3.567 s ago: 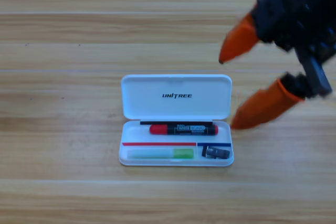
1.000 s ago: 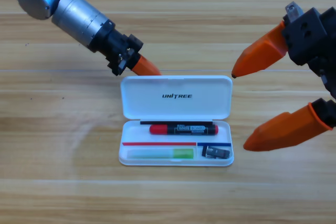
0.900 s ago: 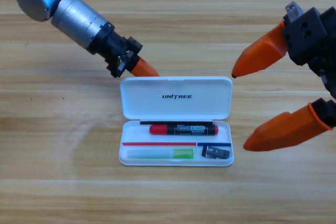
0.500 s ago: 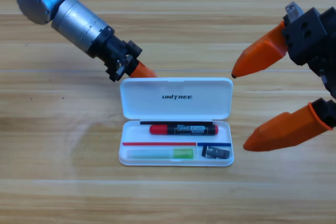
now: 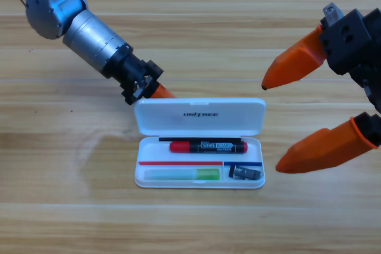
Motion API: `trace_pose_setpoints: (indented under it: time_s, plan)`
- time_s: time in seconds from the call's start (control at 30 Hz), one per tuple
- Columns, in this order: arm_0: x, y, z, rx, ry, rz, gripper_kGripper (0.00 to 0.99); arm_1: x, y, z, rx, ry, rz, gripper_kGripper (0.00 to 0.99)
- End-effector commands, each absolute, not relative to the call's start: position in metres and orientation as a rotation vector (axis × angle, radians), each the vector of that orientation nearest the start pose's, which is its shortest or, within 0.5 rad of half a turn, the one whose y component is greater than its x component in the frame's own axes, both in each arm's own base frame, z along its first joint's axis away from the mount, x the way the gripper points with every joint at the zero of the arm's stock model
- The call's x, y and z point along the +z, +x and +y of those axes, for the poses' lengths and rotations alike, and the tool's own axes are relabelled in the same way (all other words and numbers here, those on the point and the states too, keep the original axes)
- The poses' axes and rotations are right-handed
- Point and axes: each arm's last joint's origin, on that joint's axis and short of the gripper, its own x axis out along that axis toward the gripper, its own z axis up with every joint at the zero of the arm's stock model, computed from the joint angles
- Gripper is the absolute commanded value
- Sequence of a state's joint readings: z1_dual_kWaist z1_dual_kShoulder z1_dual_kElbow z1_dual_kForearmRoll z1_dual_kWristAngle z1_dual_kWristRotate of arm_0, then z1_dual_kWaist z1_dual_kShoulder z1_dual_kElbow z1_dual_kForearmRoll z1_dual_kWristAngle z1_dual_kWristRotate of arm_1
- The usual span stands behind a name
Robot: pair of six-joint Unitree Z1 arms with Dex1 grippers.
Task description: Clean up eraser and pencils
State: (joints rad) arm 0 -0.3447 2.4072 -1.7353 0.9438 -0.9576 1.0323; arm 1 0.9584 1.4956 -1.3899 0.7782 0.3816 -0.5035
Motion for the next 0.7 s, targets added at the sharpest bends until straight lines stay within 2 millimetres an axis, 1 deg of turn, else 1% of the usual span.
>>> trace_pose_setpoints:
  time_s: [0.03, 0.23, 0.53, 0.7]
  plan:
    - [0.128, 0.402, -0.215, -1.714, 0.152, 0.986, 0.0, 0.395, 0.137, 0.228, 1.474, -0.648, 0.584, 0.957]
    - [0.131, 0.391, -0.218, -1.735, 0.159, 0.994, 0.0, 0.394, 0.137, 0.228, 1.476, -0.648, 0.585, 0.957]
    - [0.132, 0.378, -0.213, -1.755, 0.164, 0.998, 0.0, 0.392, 0.138, 0.23, 1.478, -0.649, 0.595, 0.957]
    - [0.128, 0.374, -0.211, -1.762, 0.16, 1.009, 0.0, 0.391, 0.139, 0.231, 1.476, -0.651, 0.598, 0.957]
